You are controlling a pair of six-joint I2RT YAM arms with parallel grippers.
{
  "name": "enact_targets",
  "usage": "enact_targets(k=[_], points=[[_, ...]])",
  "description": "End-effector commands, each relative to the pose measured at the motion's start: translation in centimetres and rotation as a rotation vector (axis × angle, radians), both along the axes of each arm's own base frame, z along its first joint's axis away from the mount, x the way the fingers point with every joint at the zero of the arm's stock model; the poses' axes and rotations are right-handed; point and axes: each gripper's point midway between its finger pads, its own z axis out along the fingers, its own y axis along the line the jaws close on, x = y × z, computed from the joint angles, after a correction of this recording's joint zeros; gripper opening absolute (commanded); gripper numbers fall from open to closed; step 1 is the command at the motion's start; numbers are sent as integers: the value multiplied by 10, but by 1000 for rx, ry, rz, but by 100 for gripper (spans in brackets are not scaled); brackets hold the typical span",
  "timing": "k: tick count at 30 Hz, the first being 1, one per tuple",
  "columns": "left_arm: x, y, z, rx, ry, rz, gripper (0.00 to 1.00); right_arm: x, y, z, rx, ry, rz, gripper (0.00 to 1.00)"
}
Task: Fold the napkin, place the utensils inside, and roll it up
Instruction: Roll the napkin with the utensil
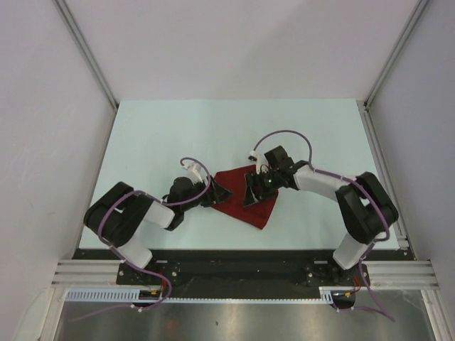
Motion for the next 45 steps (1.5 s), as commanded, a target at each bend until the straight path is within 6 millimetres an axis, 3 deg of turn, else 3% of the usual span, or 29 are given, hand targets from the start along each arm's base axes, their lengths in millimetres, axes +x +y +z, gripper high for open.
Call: enact_targets(k=[1, 7, 12, 15, 17, 23, 29, 30, 32, 33, 34, 36, 37, 42, 45], points=[[-17, 2, -25, 43, 82, -32, 72, -7, -11, 5, -151, -226, -25, 66], [-16, 1, -25, 45, 79, -36, 72, -15, 15, 38, -191, -579, -45, 66], [-15, 1, -24, 52, 77, -41, 71, -24, 26, 37, -257, -710, 28, 64], [-14, 0, -22, 52, 73, -40, 71, -31, 34, 23, -288, -718, 99, 60], [-13, 0, -21, 51, 71, -40, 71, -32, 35, 9, -316, -696, 124, 56], [-11, -1, -20, 60, 66, -41, 71, -35, 43, -8, -286, -637, 153, 43], [-4, -3, -10, 72, 35, -45, 74, -32, 38, -19, -198, -479, 132, 19], [-1, -3, -6, 82, 15, -50, 75, -29, 33, -23, -177, -432, 127, 12], [7, -4, 9, 92, -17, -41, 78, -31, 27, -30, -164, -369, 121, 7], [12, -4, 15, 107, -43, -41, 79, -34, 26, -34, -147, -322, 130, 5], [21, -7, 37, 94, -95, -34, 81, -28, 19, -36, -142, -295, 109, 4], [25, -1, 43, 144, -114, -21, 83, -30, 16, -41, -113, -232, 106, 2], [31, -1, 63, 137, -160, -10, 84, -24, 10, -46, -112, -200, 87, 1], [34, 18, 79, 199, -208, 23, 88, -21, 3, -60, -70, -70, 61, 0], [31, 33, 67, 216, -178, 35, 88, -19, -3, -70, -64, -3, 38, 0]])
